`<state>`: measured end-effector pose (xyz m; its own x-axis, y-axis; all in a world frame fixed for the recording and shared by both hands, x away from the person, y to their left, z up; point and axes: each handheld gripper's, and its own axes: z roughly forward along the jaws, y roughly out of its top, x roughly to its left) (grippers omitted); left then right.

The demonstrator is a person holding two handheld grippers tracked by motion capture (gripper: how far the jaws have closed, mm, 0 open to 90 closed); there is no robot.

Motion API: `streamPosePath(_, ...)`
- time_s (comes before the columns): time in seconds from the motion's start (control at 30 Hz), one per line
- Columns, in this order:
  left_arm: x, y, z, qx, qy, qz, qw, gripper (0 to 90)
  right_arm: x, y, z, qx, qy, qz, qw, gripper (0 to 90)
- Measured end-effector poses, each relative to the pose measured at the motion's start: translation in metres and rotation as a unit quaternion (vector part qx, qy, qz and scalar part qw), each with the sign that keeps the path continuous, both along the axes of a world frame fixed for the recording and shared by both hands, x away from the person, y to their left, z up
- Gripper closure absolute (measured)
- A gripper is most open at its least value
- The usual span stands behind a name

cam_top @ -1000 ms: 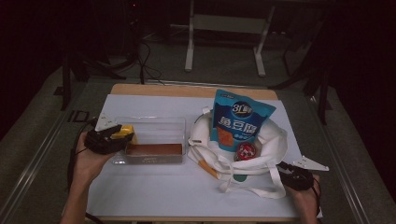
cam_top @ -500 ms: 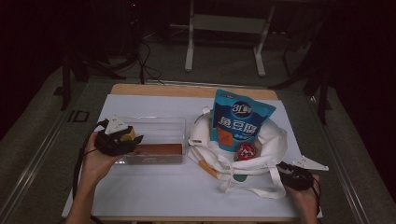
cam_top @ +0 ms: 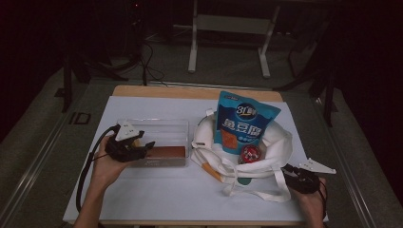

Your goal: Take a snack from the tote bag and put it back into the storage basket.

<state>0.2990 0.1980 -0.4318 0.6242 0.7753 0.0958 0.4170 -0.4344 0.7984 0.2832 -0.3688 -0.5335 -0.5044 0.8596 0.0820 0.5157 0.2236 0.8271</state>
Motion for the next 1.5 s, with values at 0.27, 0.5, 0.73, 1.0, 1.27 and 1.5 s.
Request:
streamPosePath(0.27, -0.002, -0.007, -0.009, -0.005, 0.000, -0.028, 0.9996, 43.1, -0.001, -0.005, 0.004, -0.008, -0.007, -0.027, 0.9996, 63.5)
streamPosePath(0.5, -0.006, -0.008, -0.019, -0.012, 0.002, -0.033, 0.9994, 42.9, -0.004, -0.008, 0.012, -0.013, -0.013, -0.038, 0.9991, 68.2)
streamPosePath(0.73, -0.014, -0.014, -0.025, -0.026, -0.006, -0.051, 0.9983, 42.9, -0.010, -0.006, 0.022, -0.014, -0.026, -0.026, 0.9992, 79.1)
streamPosePath(1.0, -0.017, -0.022, -0.032, -0.036, -0.002, -0.065, 0.9972, 43.0, -0.019, -0.004, 0.037, -0.029, -0.047, -0.009, 0.9984, 90.0)
streamPosePath(1.27, -0.019, -0.027, -0.037, -0.039, 0.002, -0.074, 0.9965, 42.9, -0.027, -0.003, 0.053, -0.027, -0.062, 0.012, 0.9977, 90.0)
streamPosePath(1.5, -0.020, -0.028, -0.038, -0.046, 0.008, -0.081, 0.9957, 42.9, -0.034, -0.001, 0.064, -0.028, -0.072, 0.037, 0.9963, 90.0)
